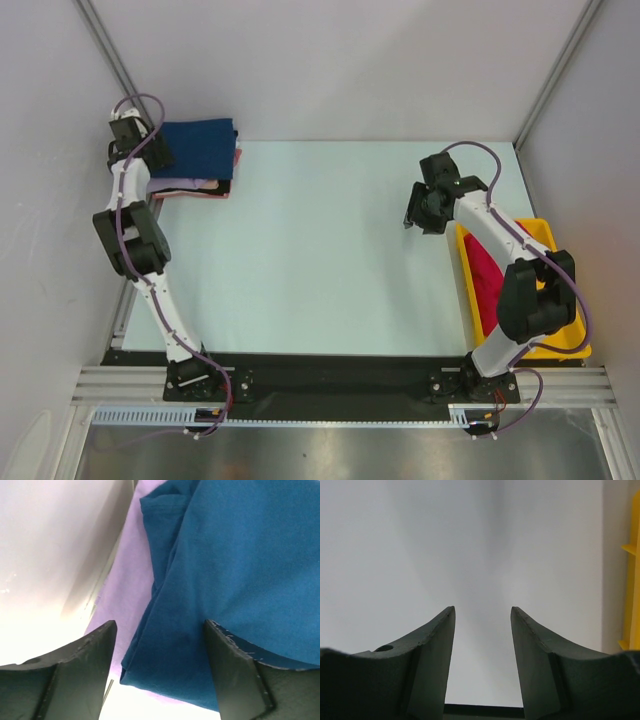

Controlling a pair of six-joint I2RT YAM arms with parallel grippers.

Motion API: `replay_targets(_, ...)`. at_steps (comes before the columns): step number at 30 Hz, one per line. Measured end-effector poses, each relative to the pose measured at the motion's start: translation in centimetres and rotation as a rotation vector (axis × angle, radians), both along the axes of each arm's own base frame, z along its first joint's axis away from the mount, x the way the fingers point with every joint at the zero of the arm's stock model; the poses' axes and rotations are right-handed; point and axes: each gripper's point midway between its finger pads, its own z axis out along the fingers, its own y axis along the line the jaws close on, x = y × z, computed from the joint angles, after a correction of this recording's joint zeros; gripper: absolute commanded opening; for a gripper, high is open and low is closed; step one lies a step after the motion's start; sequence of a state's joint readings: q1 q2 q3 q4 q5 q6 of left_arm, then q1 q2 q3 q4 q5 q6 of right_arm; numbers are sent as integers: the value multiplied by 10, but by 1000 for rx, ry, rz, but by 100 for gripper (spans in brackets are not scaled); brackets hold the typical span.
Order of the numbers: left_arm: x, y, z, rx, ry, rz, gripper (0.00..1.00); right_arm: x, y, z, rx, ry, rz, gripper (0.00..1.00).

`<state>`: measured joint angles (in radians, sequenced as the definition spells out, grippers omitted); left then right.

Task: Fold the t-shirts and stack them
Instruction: Neatly place the folded tshirt to the corner

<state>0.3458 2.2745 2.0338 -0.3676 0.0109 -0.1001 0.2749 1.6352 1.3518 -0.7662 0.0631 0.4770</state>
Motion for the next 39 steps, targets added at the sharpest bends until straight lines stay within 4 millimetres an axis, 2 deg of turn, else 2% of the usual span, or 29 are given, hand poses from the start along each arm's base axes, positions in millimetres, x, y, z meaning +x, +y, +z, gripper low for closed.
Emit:
replay_targets(3, -2, -1, -3, -22, 3, -12, 63, 1, 1, 1, -2, -3, 2, 54)
replay_targets(4, -2, -2, -4, -29, 5, -17, 56, 1, 2, 0, -3, -2, 3, 54)
replay_targets(7, -3, -4, -6, -43, 9, -30, 44, 1, 2, 0, -5, -1, 3, 54)
replay_targets(11, -3, -7, -8, -56, 14, -46, 42, 1, 2, 0, -8, -1, 4, 54)
replay_targets(15, -6, -7, -10, -70, 22, -51, 31, 0, 2, 0, -12, 0, 7, 53)
replay_targets(18, -8, -4, -11, -72, 26, -54, 8, -1, 2, 0, -14, 3, 9, 54)
replay_targets(20, -9, -3, -12, -64, 31, -57, 1, -1, 2, 0, -14, 2, 9, 53)
replay_targets(26, -10, 4, -3, -14, 40, -60, 0, -1, 3, 0, -13, 1, 11, 54)
replay_targets(33, -6, 28, 38, 77, 4, -51, 0, 1, 3, 2, -20, -6, 14, 54)
replay_targets(39, -21, 49, 31, 101, 54, -16, 2, 1, 3, 2, -22, -7, 15, 54)
